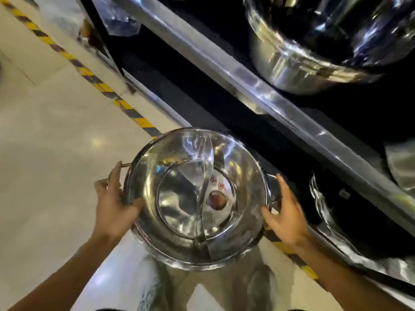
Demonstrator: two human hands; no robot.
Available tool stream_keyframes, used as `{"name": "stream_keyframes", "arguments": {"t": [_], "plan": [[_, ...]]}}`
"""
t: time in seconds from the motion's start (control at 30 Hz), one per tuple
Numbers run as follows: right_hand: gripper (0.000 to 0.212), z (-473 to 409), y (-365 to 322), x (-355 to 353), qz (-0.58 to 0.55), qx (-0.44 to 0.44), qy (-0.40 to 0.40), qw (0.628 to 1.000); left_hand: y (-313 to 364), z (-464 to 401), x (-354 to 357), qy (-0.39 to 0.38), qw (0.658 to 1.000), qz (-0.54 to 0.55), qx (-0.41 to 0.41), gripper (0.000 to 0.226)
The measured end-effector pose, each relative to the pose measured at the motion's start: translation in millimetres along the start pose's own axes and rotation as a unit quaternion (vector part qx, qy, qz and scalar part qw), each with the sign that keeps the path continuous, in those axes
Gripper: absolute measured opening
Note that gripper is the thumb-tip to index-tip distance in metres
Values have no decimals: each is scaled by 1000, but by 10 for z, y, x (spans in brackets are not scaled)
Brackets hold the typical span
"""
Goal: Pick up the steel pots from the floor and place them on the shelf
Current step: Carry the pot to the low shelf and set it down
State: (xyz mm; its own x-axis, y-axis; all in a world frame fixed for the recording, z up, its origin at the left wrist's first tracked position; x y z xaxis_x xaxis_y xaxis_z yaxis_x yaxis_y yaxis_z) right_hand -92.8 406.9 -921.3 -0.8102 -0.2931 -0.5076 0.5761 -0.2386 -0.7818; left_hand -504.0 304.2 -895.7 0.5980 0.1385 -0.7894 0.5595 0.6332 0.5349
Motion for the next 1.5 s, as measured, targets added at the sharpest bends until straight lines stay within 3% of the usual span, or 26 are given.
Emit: {"name": "stream_keyframes", "arguments": {"t": [0.17, 0.3, 0.43, 0.53, 0.6, 0.73, 0.9, 1.03, 1.17, 1.27, 1.43, 1.5], "plan": [[103, -962, 296, 35, -46, -57, 75, 994, 190, -736, 573, 87, 995, 33, 44, 101], [102, -1598, 364, -62, -33, -84, 155, 984, 591, -1254, 725, 168, 976, 36, 135, 79], [101, -2029, 424, -167, -122, -75, 198, 970, 810, -1654, 828, 193, 967, 22, 165, 83], [105, -2095, 417, -244, -141, -115, 230, 956, 970, -1682, 862, 209, 953, 33, 217, 62], [97, -2077, 426, -299, -134, -115, 243, 954, 1001, -1636, 929, 190, 955, 56, 223, 53], [83, -1942, 397, -271, -150, -88, 206, 963, 858, -1522, 1110, 170, 968, 83, 163, 47], [107, -1648, 555, -12, -201, -86, 109, 970, 744, -1370, 1359, 167, 968, 126, 137, 56], [120, -1551, 603, -32, -216, -93, 66, 970, 902, -1324, 1455, 116, 965, 172, 160, 64], [130, -1467, 630, -174, -212, -79, 72, 971, 1181, -1299, 1652, 22, 970, 164, 179, 101], [126, -1438, 725, -263, -179, -57, 103, 977, 1255, -1304, 1870, -54, 967, 188, 165, 121], [98, -1423, 784, -302, -150, -1, 96, 984, 1420, -1404, 2061, -155, 950, 208, 175, 127], [97, -1441, 792, -304, -150, 15, 96, 984, 1497, -1447, 2073, -177, 944, 214, 179, 128]]}}
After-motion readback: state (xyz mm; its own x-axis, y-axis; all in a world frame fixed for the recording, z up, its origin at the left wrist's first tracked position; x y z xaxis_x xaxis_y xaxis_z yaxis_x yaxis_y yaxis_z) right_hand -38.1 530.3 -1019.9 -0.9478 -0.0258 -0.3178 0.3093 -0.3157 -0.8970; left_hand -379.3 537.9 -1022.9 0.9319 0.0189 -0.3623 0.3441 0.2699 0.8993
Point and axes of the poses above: each hand's wrist, its own z-axis away from the middle knuckle, its own x-axis out of the palm, y = z × x, the point moved 7 cm from there along -z, towards the middle knuckle, and after that the axes turned 14 degrees about -z, right-handed, at the moved point
